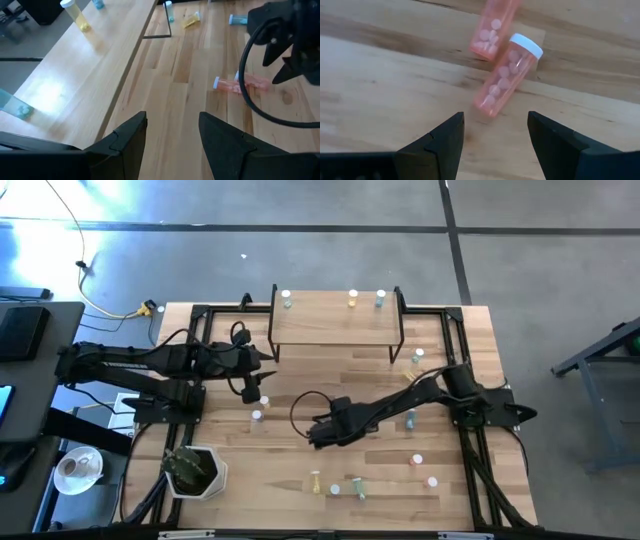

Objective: Pick and place medicine bottles onto shelf by color
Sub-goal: Put the pink pill bottle on the shelf

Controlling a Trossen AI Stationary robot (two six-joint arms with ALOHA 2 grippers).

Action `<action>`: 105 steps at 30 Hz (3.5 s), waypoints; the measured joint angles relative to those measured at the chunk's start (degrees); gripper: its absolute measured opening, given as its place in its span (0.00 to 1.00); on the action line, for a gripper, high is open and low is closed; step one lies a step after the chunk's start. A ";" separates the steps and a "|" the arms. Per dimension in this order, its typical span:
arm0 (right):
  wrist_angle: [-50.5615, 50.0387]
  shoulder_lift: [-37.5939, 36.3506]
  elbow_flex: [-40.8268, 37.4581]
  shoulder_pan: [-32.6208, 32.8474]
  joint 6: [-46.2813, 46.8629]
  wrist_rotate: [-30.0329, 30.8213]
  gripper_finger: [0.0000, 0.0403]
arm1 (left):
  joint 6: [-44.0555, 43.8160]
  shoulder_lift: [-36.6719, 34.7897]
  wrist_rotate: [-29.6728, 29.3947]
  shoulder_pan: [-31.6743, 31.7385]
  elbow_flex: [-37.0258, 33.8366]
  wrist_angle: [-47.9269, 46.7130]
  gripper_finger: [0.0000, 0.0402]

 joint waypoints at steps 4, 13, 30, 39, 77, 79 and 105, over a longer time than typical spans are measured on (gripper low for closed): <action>0.51 1.59 -0.02 -0.15 1.94 0.79 0.52 | -0.02 0.00 0.00 -0.02 0.00 -0.01 0.43; 1.37 3.90 -0.02 -1.12 3.36 1.02 0.52 | -0.02 0.00 0.02 -0.04 -0.02 0.00 0.43; 1.90 5.34 0.09 -1.48 2.09 1.41 0.32 | -0.02 0.00 0.02 -0.04 -0.02 0.01 0.43; 1.70 5.40 0.09 -0.73 2.64 1.68 0.27 | -0.02 0.00 0.02 -0.04 -0.04 -0.01 0.43; -0.81 -2.04 -0.13 6.71 -5.04 16.38 0.23 | -1.59 0.01 11.23 0.00 -0.04 0.08 0.43; -0.79 -3.35 -0.13 6.66 -8.40 18.39 0.23 | -1.78 0.05 12.29 0.00 0.47 -0.57 0.43; 9.12 -20.50 -0.02 -3.03 -77.64 19.62 0.23 | 4.44 13.33 20.02 6.45 11.38 -1.22 0.43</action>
